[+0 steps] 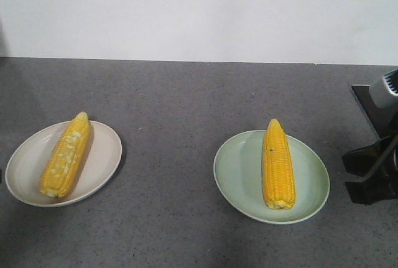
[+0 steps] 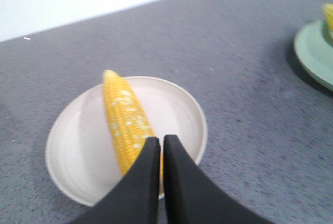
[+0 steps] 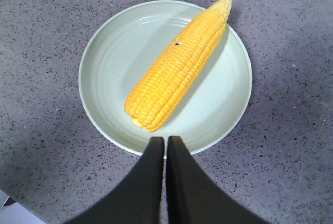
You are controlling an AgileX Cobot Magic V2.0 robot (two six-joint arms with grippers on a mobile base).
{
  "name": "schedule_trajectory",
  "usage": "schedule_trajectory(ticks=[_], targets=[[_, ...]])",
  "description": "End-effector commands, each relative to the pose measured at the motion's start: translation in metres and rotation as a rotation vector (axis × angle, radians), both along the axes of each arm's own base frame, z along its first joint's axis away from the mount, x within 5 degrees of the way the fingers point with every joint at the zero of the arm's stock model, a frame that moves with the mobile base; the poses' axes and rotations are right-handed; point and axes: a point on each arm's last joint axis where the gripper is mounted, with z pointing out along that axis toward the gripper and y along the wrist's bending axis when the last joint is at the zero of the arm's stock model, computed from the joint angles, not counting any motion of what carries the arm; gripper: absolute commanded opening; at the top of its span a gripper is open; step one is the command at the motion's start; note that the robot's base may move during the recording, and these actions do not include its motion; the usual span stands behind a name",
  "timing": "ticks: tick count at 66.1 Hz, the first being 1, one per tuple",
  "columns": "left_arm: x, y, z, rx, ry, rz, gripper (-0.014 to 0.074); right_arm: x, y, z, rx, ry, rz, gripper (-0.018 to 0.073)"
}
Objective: Distribute corn equally
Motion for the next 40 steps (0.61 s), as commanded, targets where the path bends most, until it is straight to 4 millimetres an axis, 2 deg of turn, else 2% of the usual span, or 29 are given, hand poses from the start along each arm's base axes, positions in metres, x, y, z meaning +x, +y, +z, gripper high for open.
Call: schedule_trajectory(ticks=[1, 13, 20, 40], targets=[[-0.011, 0.009, -0.010, -0.089, -0.178, 0.079, -0.0008, 0.001, 0.000, 0.012, 0.022, -0.077, -0.008, -0.0010], [-0.031, 0.020, -0.049, -0.117, -0.304, 0.172, -0.0008, 0.001, 0.000, 0.012, 0.022, -0.077, -0.008, -0.0010], [-0.040, 0.023, -0.063, -0.161, -0.362, 0.205, -0.0008, 0.001, 0.000, 0.012, 0.022, -0.077, -0.008, -0.0010], [-0.049, 0.028, -0.088, -0.211, -0.442, 0.275, -0.0008, 0.001, 0.000, 0.012, 0.022, -0.077, -0.008, -0.0010]])
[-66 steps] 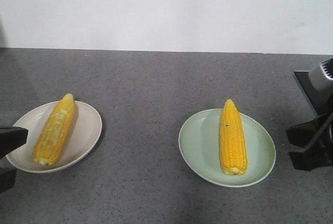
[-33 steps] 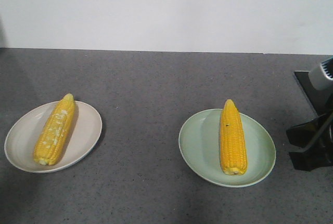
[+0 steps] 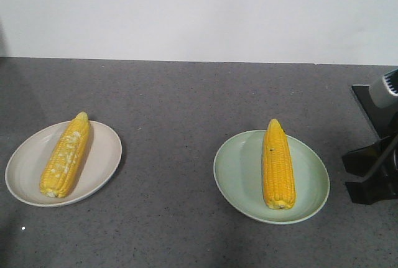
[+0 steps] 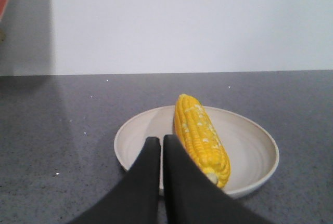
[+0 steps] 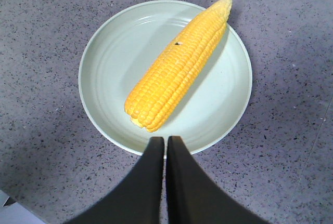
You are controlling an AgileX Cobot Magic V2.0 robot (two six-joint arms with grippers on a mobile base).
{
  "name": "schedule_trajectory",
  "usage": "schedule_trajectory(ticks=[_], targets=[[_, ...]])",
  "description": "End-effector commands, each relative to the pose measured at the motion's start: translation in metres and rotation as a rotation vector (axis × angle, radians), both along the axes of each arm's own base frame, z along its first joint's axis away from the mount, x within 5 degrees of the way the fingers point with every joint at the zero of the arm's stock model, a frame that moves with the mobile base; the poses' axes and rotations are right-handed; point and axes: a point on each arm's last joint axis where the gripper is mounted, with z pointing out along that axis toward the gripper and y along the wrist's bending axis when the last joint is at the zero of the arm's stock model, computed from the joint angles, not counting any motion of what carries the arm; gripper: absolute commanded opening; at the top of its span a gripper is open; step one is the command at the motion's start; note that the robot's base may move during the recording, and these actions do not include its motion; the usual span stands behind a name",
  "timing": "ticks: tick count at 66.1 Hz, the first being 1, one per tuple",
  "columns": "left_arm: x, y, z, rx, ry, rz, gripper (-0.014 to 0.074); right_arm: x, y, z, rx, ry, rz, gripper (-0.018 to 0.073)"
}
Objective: Distribute corn equally
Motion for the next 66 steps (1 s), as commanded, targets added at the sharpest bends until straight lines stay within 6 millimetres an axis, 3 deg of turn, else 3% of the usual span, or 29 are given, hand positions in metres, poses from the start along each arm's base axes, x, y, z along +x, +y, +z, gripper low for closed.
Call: schedule_trajectory(ticks=[1, 66], targets=[[-0.0017, 0.0014, 0.0045, -0.029, -0.099, 0.019, -0.0008, 0.0013, -0.0002, 0.0118, 0.022, -0.077, -0.008, -0.0010], [-0.0022, 0.0015, 0.0115, -0.026, -0.170, 0.019, -0.0006, 0.0012, -0.0002, 0.0118, 0.021, -0.076, -0.008, -0.0010]])
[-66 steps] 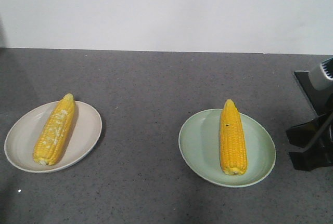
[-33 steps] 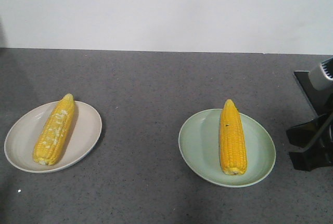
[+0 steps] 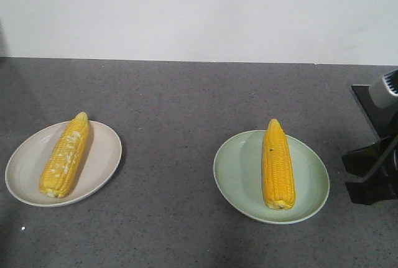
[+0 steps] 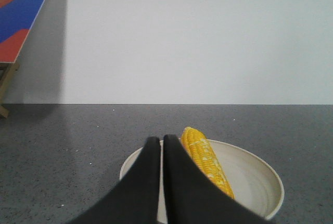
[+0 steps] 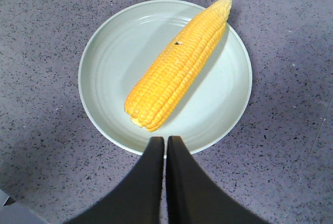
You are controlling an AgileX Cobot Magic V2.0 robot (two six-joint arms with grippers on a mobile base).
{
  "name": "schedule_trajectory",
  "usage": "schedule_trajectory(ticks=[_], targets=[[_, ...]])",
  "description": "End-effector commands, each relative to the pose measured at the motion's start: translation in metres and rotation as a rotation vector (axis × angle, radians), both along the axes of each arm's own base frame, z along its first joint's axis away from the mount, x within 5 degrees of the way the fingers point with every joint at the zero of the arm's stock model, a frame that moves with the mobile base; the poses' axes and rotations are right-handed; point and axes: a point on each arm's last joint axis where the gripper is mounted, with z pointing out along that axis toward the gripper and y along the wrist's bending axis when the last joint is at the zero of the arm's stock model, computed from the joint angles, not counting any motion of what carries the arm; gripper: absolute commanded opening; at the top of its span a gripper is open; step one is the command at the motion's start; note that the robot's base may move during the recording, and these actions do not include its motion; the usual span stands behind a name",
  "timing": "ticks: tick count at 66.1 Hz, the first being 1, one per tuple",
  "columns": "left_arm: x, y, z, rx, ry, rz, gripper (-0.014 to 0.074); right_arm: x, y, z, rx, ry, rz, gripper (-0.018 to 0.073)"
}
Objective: Distribute corn equally
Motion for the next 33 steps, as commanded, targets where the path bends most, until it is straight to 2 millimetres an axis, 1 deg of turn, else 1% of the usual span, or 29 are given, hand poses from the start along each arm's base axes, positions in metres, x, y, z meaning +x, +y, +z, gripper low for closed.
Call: schedule_trajectory(ticks=[1, 33], targets=[[-0.0014, 0.0002, 0.0031, -0.013, -0.075, 0.002, -0.0006, 0.0013, -0.0002, 0.0118, 0.021, -0.077, -0.008, -0.0010], [-0.0014, 0.0002, 0.0031, -0.012, -0.075, 0.002, -0.0006, 0.0013, -0.0002, 0.0118, 0.022, -0.077, -0.008, -0.0010]])
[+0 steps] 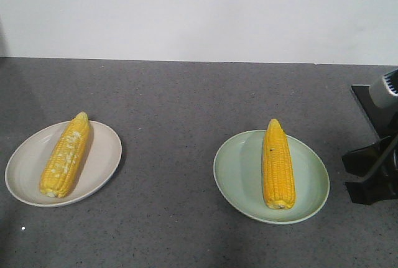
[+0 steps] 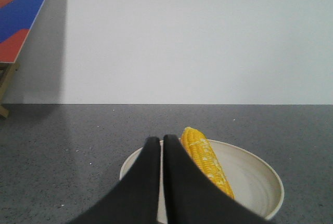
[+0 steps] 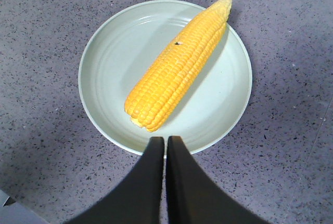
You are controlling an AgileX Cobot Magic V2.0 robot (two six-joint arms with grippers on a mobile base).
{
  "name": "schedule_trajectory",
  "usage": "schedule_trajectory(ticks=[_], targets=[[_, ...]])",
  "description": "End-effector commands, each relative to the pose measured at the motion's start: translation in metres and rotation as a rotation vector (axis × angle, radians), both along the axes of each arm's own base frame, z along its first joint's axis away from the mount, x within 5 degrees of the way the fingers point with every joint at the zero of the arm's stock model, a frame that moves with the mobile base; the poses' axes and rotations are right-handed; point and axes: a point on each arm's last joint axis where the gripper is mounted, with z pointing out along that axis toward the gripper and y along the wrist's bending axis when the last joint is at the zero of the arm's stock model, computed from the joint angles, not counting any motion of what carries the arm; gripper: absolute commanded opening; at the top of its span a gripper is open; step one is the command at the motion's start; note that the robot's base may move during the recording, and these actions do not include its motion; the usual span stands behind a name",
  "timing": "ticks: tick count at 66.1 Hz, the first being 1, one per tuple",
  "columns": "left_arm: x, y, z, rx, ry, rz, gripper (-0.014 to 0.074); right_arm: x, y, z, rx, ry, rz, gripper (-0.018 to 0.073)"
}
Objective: Distribute corn equally
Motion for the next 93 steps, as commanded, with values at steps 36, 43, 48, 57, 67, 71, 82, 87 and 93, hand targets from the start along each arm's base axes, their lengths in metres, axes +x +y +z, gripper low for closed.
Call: schedule_trajectory(ticks=[36, 43, 48, 57, 67, 71, 82, 87, 93], targets=[[-0.001, 0.000, 0.002, -0.012, -0.068, 0.002, -0.0006, -0.069, -0.043, -0.028, 0.029, -0.629, -0.278, -0.0010], [-0.001, 0.000, 0.002, -0.012, -0.068, 0.002, -0.0006, -0.084, -0.046, -0.047, 0.046, -0.711, -0.321, -0.0010], [-0.001, 0.000, 0.002, -0.012, -0.068, 0.002, -0.0006, -0.091, -0.047, -0.059, 0.058, -0.759, -0.336, -0.0010], [-0.001, 0.000, 0.002, -0.012, -0.068, 0.002, -0.0006, -0.097, -0.048, -0.073, 0.065, -0.812, -0.352, -0.0010], [-0.001, 0.000, 0.002, -0.012, -0.068, 0.002, -0.0006, -0.097, -0.049, -0.080, 0.085, -0.833, -0.366, -0.0010], [-0.001, 0.000, 0.002, -0.012, -0.068, 0.002, -0.0006, -0.099, -0.050, -0.082, 0.104, -0.861, -0.380, -0.0010], [-0.001, 0.000, 0.002, -0.012, -0.068, 0.002, -0.0006, -0.108, -0.053, -0.100, 0.190, -0.946, -0.442, -0.0009], [-0.001, 0.000, 0.002, -0.012, -0.068, 0.002, -0.0006, -0.110, -0.053, -0.111, 0.238, -0.969, -0.459, -0.0009], [-0.001, 0.000, 0.002, -0.012, -0.068, 0.002, -0.0006, -0.111, -0.053, -0.123, 0.260, -0.998, -0.461, -0.0008]])
